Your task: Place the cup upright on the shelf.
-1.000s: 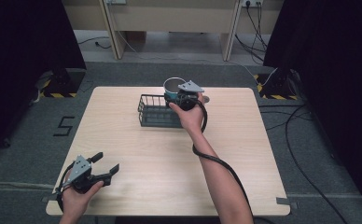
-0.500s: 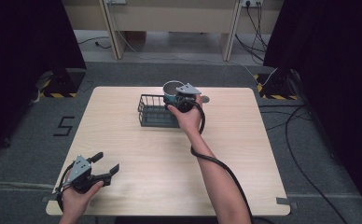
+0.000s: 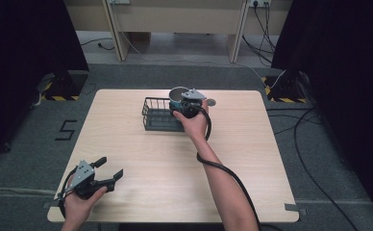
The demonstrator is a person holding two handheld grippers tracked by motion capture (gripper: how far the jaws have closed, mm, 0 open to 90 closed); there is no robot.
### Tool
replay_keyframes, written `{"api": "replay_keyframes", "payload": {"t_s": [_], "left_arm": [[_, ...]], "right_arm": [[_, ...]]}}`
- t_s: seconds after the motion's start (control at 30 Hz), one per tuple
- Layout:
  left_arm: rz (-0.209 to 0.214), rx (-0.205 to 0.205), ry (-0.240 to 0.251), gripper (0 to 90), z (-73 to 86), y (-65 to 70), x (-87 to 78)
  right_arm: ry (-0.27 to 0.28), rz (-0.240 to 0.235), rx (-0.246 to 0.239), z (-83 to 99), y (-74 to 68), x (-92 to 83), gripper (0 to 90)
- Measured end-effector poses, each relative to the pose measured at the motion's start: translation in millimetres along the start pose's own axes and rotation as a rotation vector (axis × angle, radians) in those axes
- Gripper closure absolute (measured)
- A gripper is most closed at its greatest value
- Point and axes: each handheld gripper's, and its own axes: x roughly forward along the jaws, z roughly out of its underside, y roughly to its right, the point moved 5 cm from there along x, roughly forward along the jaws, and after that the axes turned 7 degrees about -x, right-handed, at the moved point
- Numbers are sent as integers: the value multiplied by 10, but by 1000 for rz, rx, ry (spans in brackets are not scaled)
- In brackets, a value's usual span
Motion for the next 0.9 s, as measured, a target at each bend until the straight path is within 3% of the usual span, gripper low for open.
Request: {"api": "replay_keyframes", "payload": {"t_s": [0.9], "left_arm": [[6, -1, -3, 159, 4, -2, 7]], "right_arm": [[-36, -3, 14, 72, -37, 41, 150]]}}
